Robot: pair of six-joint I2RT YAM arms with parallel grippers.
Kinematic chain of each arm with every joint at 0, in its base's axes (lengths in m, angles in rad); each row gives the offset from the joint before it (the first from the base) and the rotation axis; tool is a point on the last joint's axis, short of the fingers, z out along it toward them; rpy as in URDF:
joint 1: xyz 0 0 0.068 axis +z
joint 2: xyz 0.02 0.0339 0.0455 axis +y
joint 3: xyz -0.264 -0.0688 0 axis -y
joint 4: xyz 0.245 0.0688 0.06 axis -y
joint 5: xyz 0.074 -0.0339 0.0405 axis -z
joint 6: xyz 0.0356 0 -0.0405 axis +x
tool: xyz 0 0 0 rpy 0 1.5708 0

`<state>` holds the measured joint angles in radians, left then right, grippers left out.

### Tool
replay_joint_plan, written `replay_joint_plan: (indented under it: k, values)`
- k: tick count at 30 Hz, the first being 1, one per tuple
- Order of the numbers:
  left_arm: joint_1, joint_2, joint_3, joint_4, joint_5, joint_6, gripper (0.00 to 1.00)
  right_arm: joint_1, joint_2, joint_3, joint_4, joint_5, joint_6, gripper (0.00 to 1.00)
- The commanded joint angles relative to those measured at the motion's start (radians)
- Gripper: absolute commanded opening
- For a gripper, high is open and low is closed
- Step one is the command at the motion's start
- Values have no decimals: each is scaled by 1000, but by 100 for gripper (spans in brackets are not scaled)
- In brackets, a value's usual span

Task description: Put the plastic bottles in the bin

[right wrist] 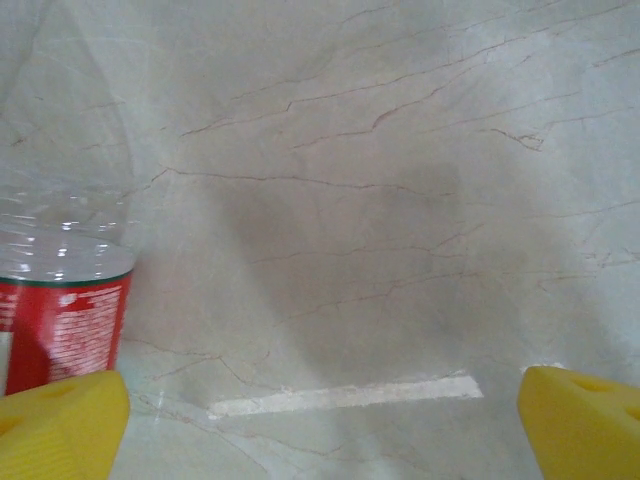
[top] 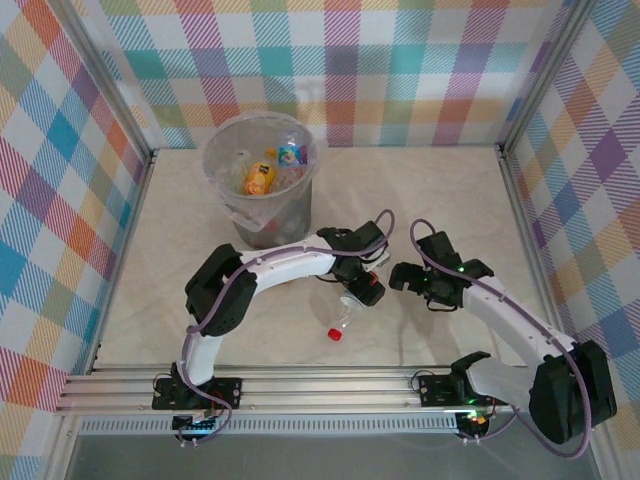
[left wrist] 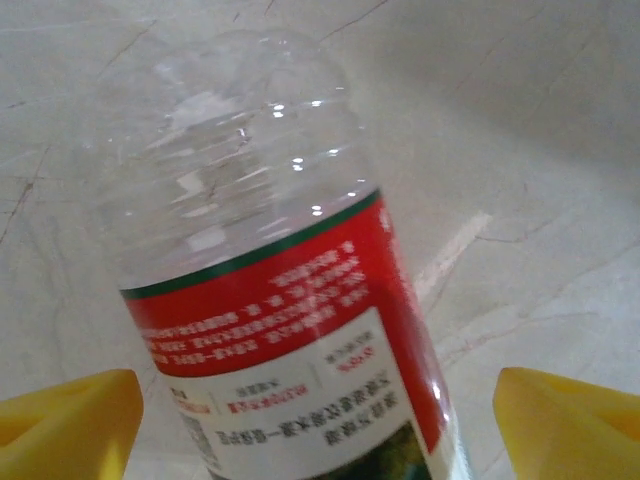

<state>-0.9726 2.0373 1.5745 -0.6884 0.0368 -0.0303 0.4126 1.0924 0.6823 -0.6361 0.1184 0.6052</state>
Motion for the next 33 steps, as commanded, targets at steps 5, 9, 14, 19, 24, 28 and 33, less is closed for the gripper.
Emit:
replay_joint_plan:
  k: [5, 9, 14, 19, 24, 28, 33]
  values:
    - [-25, 34, 36, -48, -114, -124, 85, -8, -57, -6, -76, -8, -10, 100]
    - [-25, 66, 62, -49, -114, -133, 80, -10, -113, -9, -101, 9, -4, 100]
    - [-25, 72, 51, -4, -87, -142, 69, -11, -197, -2, -109, -12, 21, 100]
    - [-25, 52, 39, 31, -56, -136, 66, -11, -283, -6, -118, -20, 54, 100]
    - [-13, -20, 57, 30, -37, -117, 64, -10, -328, -13, -101, -58, 62, 100]
    - [7, -85, 77, 36, 1, -119, 62, -11, -380, -15, -62, -89, 55, 100]
    - [28, -168, 85, 51, 77, -132, 60, -11, -433, -8, 2, -161, 25, 100]
